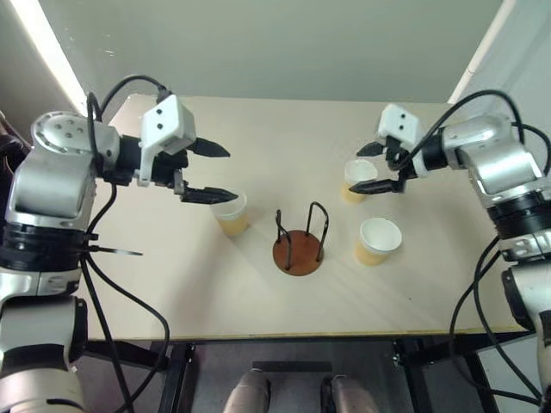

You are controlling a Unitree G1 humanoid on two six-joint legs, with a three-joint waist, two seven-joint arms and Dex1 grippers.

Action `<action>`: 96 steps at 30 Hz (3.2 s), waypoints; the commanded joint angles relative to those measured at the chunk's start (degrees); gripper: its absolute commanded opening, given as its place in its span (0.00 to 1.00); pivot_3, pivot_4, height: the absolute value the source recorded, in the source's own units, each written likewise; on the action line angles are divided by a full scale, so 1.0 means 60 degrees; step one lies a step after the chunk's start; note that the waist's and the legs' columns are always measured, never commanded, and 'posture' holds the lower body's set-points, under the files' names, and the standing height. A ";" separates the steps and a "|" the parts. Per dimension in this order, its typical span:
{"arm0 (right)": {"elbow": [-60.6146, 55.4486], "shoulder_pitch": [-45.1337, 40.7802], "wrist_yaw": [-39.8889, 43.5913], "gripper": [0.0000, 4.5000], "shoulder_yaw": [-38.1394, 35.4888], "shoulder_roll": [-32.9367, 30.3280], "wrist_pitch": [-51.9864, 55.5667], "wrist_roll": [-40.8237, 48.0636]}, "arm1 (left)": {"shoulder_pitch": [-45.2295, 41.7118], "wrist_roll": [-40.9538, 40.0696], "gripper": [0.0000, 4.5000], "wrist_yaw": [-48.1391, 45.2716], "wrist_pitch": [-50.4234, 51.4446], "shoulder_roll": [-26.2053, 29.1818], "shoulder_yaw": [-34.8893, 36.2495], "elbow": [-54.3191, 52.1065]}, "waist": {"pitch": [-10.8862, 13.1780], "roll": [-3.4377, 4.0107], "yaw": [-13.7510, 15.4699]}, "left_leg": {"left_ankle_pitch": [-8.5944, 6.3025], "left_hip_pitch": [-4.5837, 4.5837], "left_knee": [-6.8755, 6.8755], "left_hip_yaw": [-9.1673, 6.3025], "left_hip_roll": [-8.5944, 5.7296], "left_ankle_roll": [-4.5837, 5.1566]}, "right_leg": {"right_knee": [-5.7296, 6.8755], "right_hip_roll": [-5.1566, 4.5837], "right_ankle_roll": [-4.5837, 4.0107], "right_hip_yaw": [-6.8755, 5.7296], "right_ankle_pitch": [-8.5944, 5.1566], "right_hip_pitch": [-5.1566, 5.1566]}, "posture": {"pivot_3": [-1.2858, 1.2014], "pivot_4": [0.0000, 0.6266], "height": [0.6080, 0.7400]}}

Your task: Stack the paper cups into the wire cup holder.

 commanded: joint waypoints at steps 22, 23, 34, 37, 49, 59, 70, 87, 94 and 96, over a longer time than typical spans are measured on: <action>0.5846 -0.2240 -0.0701 0.63 0.0056 0.1965 -0.3546 -0.3474 | -0.0354 -0.0104 1.00 -0.0030 -0.0731 -0.0009 0.0056 0.0565 | 0.0002 0.0003 -0.0022 | 0.0017 0.0003 -0.0105 0.0010 0.0023 -0.0067 | 0.0010 0.0001 -0.0036 -0.0010 -0.0014 -0.0053 | 0.52 0.24 1.00; 0.5909 -0.2276 -0.0755 0.54 0.0045 0.1998 -0.3585 -0.3512 | -0.0370 -0.0094 1.00 -0.0037 -0.0751 -0.0019 0.0042 0.0594 | 0.0002 0.0003 -0.0018 | 0.0017 0.0003 -0.0104 0.0009 0.0023 -0.0068 | 0.0011 0.0001 -0.0037 -0.0010 -0.0014 -0.0053 | 0.52 0.24 1.00; 0.6022 -0.2128 -0.0598 0.01 0.0038 0.2009 -0.3652 -0.3779 | -0.0416 0.0054 1.00 -0.0131 -0.1097 -0.0099 -0.0135 0.0903 | 0.0002 0.0003 -0.0020 | 0.0023 0.0002 -0.0105 0.0014 0.0027 -0.0099 | 0.0011 0.0001 -0.0046 -0.0012 -0.0018 -0.0053 | 0.52 0.24 1.00; 0.6006 -0.2112 -0.0540 0.01 0.0010 0.2015 -0.3641 -0.3779 | -0.0394 0.0062 1.00 -0.0127 -0.1092 -0.0123 -0.0115 0.0889 | 0.0002 0.0003 -0.0020 | 0.0035 0.0002 -0.0105 0.0015 0.0027 -0.0123 | 0.0011 0.0001 -0.0048 -0.0012 -0.0019 -0.0053 | 0.52 0.24 1.00; 0.2509 -0.2274 0.2048 0.01 -0.1097 0.1534 -0.2101 -0.2310 | -0.0333 -0.0239 1.00 -0.0363 -0.0738 -0.0161 0.0005 0.0861 | 0.0005 0.0007 -0.0035 | 0.0043 -0.0004 -0.0111 0.0025 0.0030 -0.0141 | 0.0017 0.0005 -0.0053 -0.0013 -0.0022 -0.0057 | 0.52 0.24 1.00; -0.4999 -0.1002 0.3390 0.01 -0.1379 0.0579 0.2231 -0.0341 | -0.0630 -0.0174 1.00 -0.0611 -0.0779 -0.0387 -0.0247 0.0981 | 0.0004 0.0005 -0.0038 | 0.0050 -0.0029 -0.0099 0.0024 0.0031 -0.0156 | 0.0005 0.0009 -0.0055 -0.0019 -0.0024 -0.0052 | 0.52 0.24 1.00; -0.6748 -0.0496 0.2935 0.01 -0.0788 0.0230 0.2928 0.0284 | -0.1105 0.0151 1.00 -0.0839 -0.1204 -0.0739 -0.0602 0.1594 | 0.0004 0.0003 -0.0073 | 0.0059 0.0011 -0.0091 0.0008 0.0032 -0.0082 | 0.0023 0.0010 -0.0061 -0.0015 -0.0019 -0.0050 | 0.52 0.24 1.00; -0.6936 -0.0220 0.3059 0.13 -0.0170 0.0096 0.2616 0.0586 | -0.0911 0.0190 1.00 -0.0774 -0.1216 -0.0649 -0.0446 0.1448 | 0.0003 0.0002 -0.0080 | 0.0078 0.0010 -0.0092 0.0008 0.0032 -0.0068 | 0.0017 0.0015 -0.0066 -0.0017 0.0015 -0.0047 | 0.52 0.24 1.00; -0.6887 -0.0242 0.2655 0.67 -0.0354 0.0335 0.2803 0.0781 | -0.0914 0.0217 1.00 -0.0724 -0.1276 -0.0677 -0.0453 0.1452 | 0.0003 0.0002 -0.0081 | 0.0079 0.0010 -0.0090 0.0008 0.0032 -0.0068 | 0.0018 0.0015 -0.0066 -0.0017 0.0016 -0.0047 | 0.52 0.24 1.00; -0.6797 -0.0319 0.2186 0.73 -0.0846 0.0590 0.3412 0.1156 | -0.0828 0.0400 1.00 -0.0575 -0.1438 -0.0597 -0.0491 0.1324 | 0.0003 0.0003 -0.0092 | 0.0079 0.0012 -0.0090 0.0008 0.0033 -0.0068 | 0.0018 0.0015 -0.0066 -0.0016 0.0016 -0.0047 | 0.52 0.24 1.00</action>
